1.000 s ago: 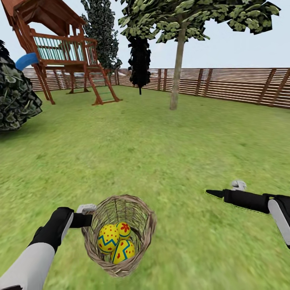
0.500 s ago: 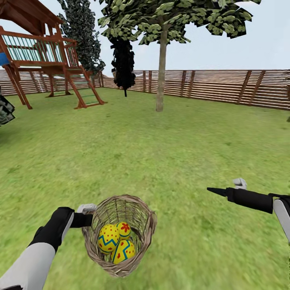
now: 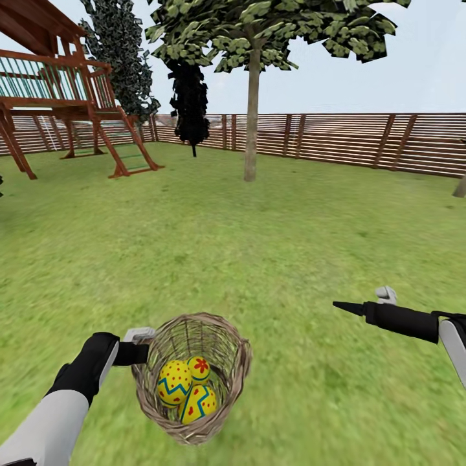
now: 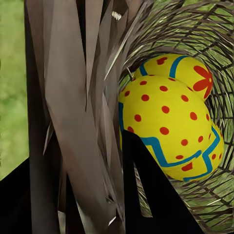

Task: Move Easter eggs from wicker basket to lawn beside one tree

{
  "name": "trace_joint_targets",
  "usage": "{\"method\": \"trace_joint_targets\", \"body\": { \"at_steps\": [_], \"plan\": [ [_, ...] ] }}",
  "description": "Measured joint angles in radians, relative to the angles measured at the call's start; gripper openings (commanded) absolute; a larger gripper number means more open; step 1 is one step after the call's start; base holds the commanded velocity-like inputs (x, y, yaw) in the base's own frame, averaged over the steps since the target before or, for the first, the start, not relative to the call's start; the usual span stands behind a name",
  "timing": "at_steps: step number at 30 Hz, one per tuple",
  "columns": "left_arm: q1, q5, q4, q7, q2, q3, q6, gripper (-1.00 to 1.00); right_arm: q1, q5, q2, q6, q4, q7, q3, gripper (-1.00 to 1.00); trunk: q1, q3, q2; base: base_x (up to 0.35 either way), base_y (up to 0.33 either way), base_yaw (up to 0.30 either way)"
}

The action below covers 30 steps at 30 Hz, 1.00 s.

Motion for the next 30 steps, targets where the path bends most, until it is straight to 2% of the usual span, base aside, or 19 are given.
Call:
{"method": "trace_joint_targets", "body": {
  "at_steps": [30],
  "plan": [
    [0.0, 0.001, 0.0, 0.0, 0.0, 0.001, 0.0, -1.0, 0.0, 0.003, 0.002, -0.001, -0.002, 0.0, 0.001, 1.0, 0.0, 0.0, 0.0, 0.317, 0.0, 0.0]
  ]
}}
